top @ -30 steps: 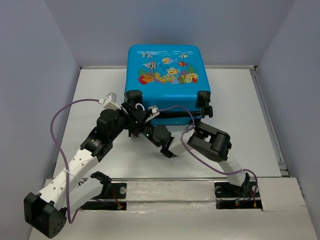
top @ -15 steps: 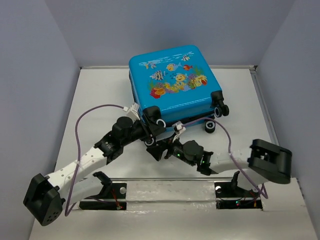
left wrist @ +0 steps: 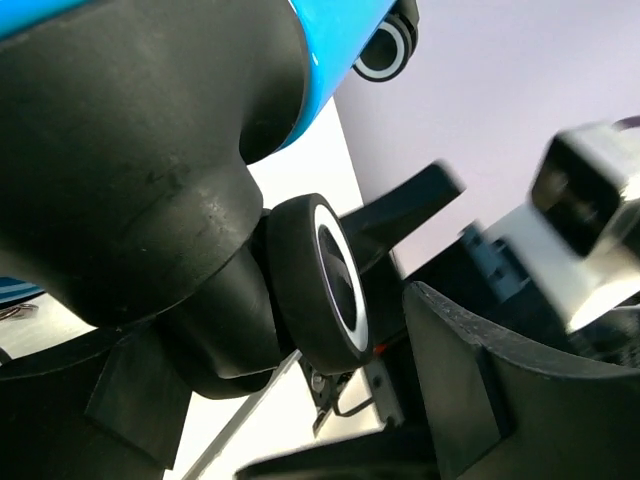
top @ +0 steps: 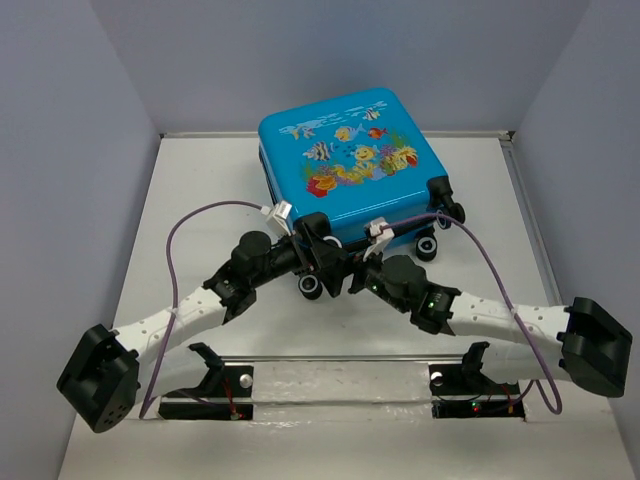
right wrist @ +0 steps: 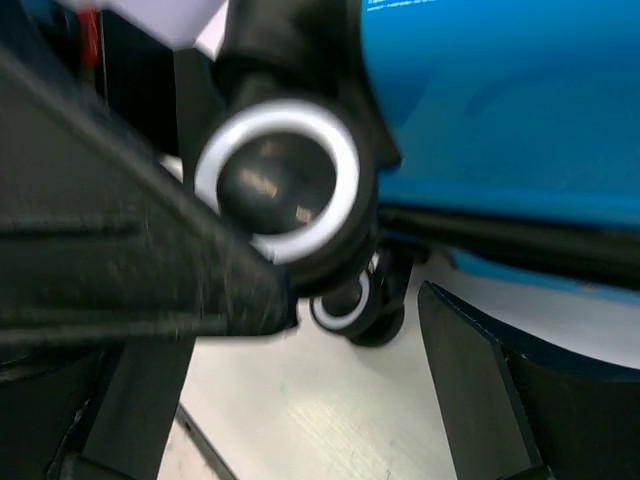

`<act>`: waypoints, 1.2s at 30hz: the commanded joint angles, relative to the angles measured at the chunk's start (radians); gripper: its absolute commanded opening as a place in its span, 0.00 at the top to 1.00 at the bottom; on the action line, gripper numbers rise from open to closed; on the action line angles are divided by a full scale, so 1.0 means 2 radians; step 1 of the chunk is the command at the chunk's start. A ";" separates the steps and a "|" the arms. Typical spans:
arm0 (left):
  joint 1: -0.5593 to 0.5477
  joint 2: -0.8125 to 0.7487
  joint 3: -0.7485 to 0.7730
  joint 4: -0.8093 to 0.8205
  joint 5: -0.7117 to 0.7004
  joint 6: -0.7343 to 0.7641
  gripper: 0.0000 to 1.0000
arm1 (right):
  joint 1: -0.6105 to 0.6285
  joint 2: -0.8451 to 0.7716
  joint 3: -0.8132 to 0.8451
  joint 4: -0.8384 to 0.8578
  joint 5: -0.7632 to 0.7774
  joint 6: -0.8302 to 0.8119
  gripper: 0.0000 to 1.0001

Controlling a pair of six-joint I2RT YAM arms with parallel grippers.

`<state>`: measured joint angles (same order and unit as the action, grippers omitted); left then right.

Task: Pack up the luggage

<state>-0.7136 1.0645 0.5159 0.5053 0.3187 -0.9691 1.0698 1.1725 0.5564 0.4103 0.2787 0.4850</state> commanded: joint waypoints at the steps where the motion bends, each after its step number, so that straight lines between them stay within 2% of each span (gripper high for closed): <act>1: -0.003 -0.021 -0.001 0.081 -0.002 0.013 0.11 | -0.023 -0.001 0.041 0.032 -0.007 -0.039 0.05; 9: -0.003 -0.044 -0.018 0.058 -0.035 0.024 0.10 | -0.037 0.017 0.052 0.086 -0.020 -0.051 0.07; 16: -0.003 -0.047 -0.023 0.065 -0.040 0.019 0.09 | -0.037 0.057 0.022 0.265 -0.039 -0.040 0.14; 22: -0.002 -0.061 -0.035 0.071 -0.053 0.011 0.10 | -0.037 0.100 0.032 0.337 -0.007 -0.042 0.16; 25: -0.002 -0.072 -0.045 0.070 -0.060 0.008 0.10 | -0.037 0.131 0.027 0.391 0.018 -0.034 0.37; 26: -0.003 -0.080 -0.051 0.069 -0.063 0.009 0.09 | -0.037 0.142 0.026 0.409 0.022 -0.035 0.60; 29: -0.002 -0.104 -0.051 0.029 -0.087 0.030 0.11 | -0.037 0.151 0.022 0.421 0.044 -0.028 0.87; 31: -0.002 -0.126 -0.050 -0.036 -0.115 0.046 0.12 | -0.037 0.149 0.016 0.423 0.050 -0.027 0.92; 32: -0.003 -0.156 -0.052 -0.058 -0.152 0.051 0.13 | -0.037 0.147 0.014 0.415 0.051 -0.027 0.93; 34: -0.002 -0.211 -0.070 -0.110 -0.220 0.060 0.16 | -0.037 0.138 0.011 0.404 0.049 -0.033 0.93; 36: -0.003 -0.245 -0.097 -0.139 -0.251 0.060 0.18 | -0.037 0.133 0.011 0.394 0.046 -0.037 0.93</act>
<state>-0.7128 0.7147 0.3908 0.3691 0.0078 -0.9173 1.0161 1.4906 0.5709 1.0046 0.2443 0.4149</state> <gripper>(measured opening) 0.839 0.617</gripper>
